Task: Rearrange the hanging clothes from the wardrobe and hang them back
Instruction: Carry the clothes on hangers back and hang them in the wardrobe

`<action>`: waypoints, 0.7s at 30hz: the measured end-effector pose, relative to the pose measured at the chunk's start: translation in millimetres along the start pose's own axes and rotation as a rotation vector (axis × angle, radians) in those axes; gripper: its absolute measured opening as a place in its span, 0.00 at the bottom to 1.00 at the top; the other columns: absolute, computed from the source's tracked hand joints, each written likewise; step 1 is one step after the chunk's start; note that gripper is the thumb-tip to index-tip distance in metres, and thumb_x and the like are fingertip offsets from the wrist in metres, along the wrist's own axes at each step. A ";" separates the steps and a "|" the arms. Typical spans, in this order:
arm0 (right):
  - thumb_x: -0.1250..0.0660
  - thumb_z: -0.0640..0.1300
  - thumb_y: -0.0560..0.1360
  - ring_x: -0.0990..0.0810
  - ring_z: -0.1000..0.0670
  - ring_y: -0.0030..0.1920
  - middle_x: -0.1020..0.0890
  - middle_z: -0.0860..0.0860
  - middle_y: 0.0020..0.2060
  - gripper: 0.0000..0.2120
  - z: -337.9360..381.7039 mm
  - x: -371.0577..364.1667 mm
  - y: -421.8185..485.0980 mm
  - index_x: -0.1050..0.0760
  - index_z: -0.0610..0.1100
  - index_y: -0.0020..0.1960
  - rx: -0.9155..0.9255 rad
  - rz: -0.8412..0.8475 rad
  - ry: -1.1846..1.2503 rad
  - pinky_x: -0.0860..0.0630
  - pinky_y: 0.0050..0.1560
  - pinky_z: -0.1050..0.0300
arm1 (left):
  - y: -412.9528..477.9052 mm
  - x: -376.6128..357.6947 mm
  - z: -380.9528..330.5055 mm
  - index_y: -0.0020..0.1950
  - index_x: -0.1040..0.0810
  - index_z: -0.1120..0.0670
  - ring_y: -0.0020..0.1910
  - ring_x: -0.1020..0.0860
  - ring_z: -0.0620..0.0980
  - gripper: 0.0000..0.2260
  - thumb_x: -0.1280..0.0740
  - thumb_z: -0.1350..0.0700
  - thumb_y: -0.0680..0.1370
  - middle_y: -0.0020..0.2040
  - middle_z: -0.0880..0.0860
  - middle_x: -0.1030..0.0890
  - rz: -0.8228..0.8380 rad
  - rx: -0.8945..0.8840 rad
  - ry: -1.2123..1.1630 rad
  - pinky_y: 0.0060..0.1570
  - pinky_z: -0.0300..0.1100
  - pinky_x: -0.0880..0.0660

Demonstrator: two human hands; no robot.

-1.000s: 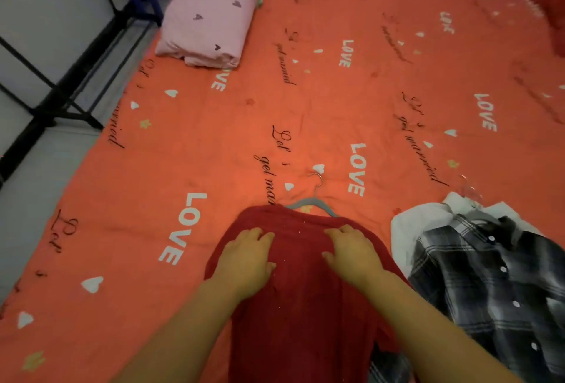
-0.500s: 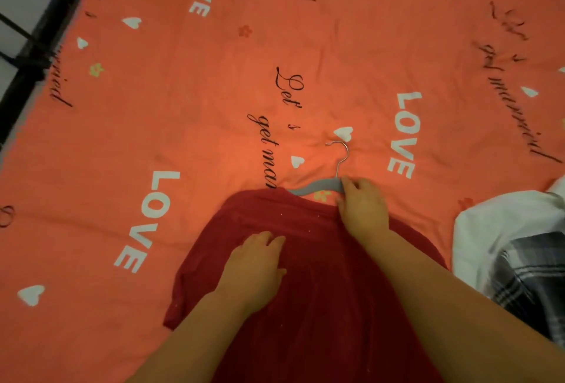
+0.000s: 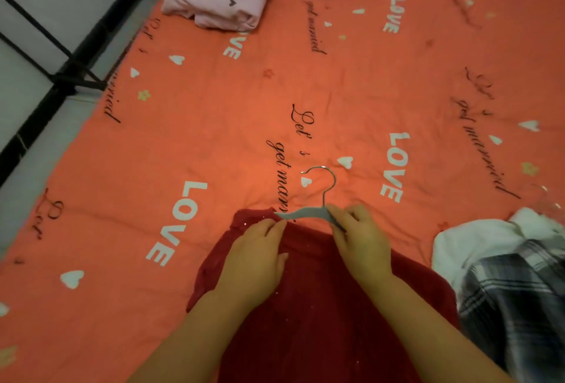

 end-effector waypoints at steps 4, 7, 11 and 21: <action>0.25 0.34 0.65 0.21 0.46 0.33 0.22 0.48 0.37 0.20 74.0 39.5 -30.1 0.19 0.46 0.55 0.124 -0.009 0.045 0.27 0.23 0.55 | -38.4 49.7 -5.3 0.72 0.37 0.52 0.68 0.35 0.49 0.24 0.37 0.51 0.77 0.69 0.49 0.33 -0.153 -0.003 -0.070 0.65 0.42 0.38; 0.25 0.36 0.67 0.22 0.48 0.34 0.22 0.50 0.38 0.18 136.6 71.1 -55.2 0.19 0.47 0.55 0.203 -0.016 0.112 0.25 0.25 0.55 | -82.3 92.3 1.2 0.72 0.36 0.51 0.67 0.34 0.48 0.22 0.38 0.51 0.78 0.68 0.48 0.31 -0.251 -0.025 -0.079 0.64 0.41 0.40; 0.27 0.38 0.69 0.23 0.52 0.38 0.23 0.52 0.40 0.16 231.5 107.6 -91.4 0.19 0.48 0.55 0.295 -0.030 0.215 0.24 0.32 0.50 | -171.5 159.4 22.2 0.70 0.32 0.49 0.61 0.28 0.50 0.20 0.37 0.51 0.78 0.61 0.50 0.23 -0.445 0.015 -0.147 0.63 0.42 0.41; 0.24 0.41 0.67 0.27 0.55 0.33 0.24 0.53 0.39 0.19 517.6 155.8 -236.8 0.20 0.48 0.56 0.866 -0.086 0.237 0.28 0.33 0.61 | -496.5 300.8 109.3 0.58 0.20 0.53 0.49 0.21 0.49 0.14 0.31 0.55 0.73 0.50 0.53 0.17 -1.119 0.215 -0.279 0.49 0.42 0.28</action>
Point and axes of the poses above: each hand's wrist, its own y-axis towards the middle knuckle, its own x-axis out of the back of the hand, z = x × y, the point moved 5 cm from there along y, towards the middle knuckle
